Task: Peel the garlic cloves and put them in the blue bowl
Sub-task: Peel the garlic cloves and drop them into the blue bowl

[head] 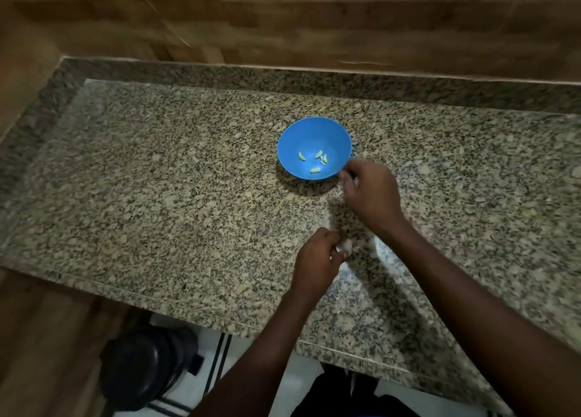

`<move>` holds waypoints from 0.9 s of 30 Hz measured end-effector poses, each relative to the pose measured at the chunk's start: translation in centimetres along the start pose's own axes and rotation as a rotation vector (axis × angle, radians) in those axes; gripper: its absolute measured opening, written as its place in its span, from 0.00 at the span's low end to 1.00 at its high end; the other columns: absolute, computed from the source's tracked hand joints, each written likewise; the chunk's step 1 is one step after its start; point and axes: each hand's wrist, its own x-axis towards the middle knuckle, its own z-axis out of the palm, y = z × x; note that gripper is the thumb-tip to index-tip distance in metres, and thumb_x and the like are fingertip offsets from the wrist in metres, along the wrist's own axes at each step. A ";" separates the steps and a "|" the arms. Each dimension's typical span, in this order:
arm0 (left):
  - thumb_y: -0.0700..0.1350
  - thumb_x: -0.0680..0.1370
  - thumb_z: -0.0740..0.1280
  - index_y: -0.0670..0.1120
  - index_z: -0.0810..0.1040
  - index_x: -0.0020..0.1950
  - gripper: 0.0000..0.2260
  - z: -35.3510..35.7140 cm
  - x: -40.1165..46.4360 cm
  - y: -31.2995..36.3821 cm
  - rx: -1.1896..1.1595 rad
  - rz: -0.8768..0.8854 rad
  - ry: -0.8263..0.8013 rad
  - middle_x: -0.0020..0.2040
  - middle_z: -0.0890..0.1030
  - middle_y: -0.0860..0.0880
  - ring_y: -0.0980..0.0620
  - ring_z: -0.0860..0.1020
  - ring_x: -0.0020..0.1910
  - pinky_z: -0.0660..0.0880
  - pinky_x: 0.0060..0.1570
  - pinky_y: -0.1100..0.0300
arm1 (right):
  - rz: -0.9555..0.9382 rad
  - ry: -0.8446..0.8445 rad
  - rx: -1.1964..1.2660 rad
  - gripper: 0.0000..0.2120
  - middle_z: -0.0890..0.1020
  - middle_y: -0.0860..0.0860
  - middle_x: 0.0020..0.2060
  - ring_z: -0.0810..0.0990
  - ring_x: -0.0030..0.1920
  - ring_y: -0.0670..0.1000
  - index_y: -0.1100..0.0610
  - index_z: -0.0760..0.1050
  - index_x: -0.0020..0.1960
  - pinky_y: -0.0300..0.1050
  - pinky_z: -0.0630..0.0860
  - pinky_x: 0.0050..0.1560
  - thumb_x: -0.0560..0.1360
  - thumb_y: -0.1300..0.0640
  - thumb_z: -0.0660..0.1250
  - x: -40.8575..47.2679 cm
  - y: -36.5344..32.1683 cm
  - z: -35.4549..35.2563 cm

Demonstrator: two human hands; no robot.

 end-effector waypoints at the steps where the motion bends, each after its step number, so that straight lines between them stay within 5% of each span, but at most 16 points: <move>1: 0.45 0.76 0.72 0.47 0.82 0.62 0.14 0.2 0.0 0.3 -0.006 -0.013 -0.010 0.48 0.77 0.50 0.52 0.77 0.43 0.75 0.43 0.54 | 0.074 -0.016 0.023 0.09 0.80 0.50 0.32 0.77 0.32 0.51 0.56 0.78 0.41 0.46 0.70 0.31 0.78 0.55 0.66 -2.1 1.1 -0.3; 6: 0.38 0.69 0.78 0.49 0.84 0.49 0.12 0.8 -0.8 1.9 -0.410 -0.262 -0.047 0.40 0.80 0.55 0.61 0.77 0.36 0.76 0.39 0.65 | 0.498 -0.225 0.231 0.09 0.85 0.47 0.31 0.83 0.34 0.46 0.51 0.82 0.37 0.42 0.78 0.39 0.75 0.58 0.69 -10.7 5.9 -1.0; 11: 0.31 0.73 0.74 0.45 0.82 0.48 0.10 1.0 -1.0 4.3 -0.757 -0.389 -0.131 0.37 0.83 0.52 0.56 0.82 0.35 0.80 0.36 0.59 | 0.769 -0.265 0.781 0.03 0.83 0.70 0.38 0.81 0.35 0.63 0.71 0.79 0.47 0.69 0.81 0.43 0.77 0.70 0.67 -14.0 6.0 -2.3; 14: 0.32 0.74 0.74 0.41 0.82 0.51 0.09 0.8 -1.3 5.3 -0.765 -0.364 -0.139 0.40 0.84 0.48 0.52 0.83 0.37 0.81 0.38 0.56 | 0.769 -0.208 0.903 0.06 0.82 0.72 0.40 0.81 0.35 0.62 0.72 0.77 0.51 0.66 0.82 0.41 0.77 0.69 0.69 -14.5 5.6 -3.6; 19: 0.37 0.72 0.77 0.46 0.84 0.52 0.11 0.7 -1.3 6.0 -0.648 -0.283 -0.147 0.42 0.83 0.48 0.56 0.82 0.41 0.79 0.40 0.59 | 0.726 -0.180 0.895 0.09 0.83 0.65 0.36 0.81 0.32 0.57 0.72 0.79 0.52 0.45 0.81 0.33 0.76 0.67 0.71 -14.9 6.0 -4.5; 24: 0.39 0.73 0.78 0.43 0.85 0.55 0.11 0.1 -2.0 6.8 -0.672 -0.230 -0.184 0.47 0.83 0.38 0.51 0.82 0.40 0.81 0.40 0.55 | 0.663 -0.157 0.773 0.03 0.84 0.64 0.35 0.84 0.33 0.61 0.68 0.81 0.48 0.53 0.84 0.38 0.76 0.69 0.69 -14.6 5.8 -4.7; 27: 0.39 0.72 0.78 0.42 0.85 0.54 0.11 -0.2 -2.1 6.8 -0.684 -0.245 -0.163 0.48 0.85 0.41 0.49 0.85 0.41 0.83 0.42 0.53 | 0.566 -0.145 0.620 0.03 0.85 0.58 0.30 0.86 0.32 0.59 0.63 0.82 0.44 0.51 0.84 0.36 0.75 0.68 0.71 -14.3 5.2 -5.0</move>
